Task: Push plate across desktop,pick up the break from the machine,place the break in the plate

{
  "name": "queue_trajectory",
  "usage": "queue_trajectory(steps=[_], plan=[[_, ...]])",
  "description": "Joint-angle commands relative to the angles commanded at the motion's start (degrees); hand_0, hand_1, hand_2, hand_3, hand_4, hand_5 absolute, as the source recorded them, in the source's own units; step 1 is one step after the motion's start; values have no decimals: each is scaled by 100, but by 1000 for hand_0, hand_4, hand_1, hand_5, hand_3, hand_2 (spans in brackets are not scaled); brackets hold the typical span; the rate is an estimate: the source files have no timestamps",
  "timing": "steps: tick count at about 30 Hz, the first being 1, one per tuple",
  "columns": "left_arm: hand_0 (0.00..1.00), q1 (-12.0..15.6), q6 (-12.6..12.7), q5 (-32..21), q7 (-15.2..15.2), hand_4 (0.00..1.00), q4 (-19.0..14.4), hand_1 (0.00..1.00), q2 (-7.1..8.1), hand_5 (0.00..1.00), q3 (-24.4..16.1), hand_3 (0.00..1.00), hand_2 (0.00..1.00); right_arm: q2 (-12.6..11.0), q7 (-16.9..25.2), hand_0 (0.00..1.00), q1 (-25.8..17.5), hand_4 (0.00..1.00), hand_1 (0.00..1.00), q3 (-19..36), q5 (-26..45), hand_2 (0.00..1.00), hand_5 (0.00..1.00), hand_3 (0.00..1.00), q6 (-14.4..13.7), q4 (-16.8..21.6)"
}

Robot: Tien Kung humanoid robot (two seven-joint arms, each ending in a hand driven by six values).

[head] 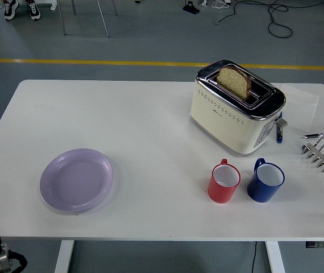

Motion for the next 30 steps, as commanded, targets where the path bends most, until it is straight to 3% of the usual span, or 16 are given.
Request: queue_trajectory(steps=[6,15,30], plan=[[998,-46,-119,-34,25,603,159,998,13,998,58,998,998,36,2,951,-28,607,855,79,2,883,686,866,-3,-1],[998,-101,-565,129,259,587,345,998,7,998,63,998,998,56,2,951,-31,607,856,114,9,883,685,866,-5,-12],[998,-106,-541,157,205,588,530,998,1,998,12,998,998,60,-5,951,-3,607,856,75,13,883,685,867,-7,-19]])
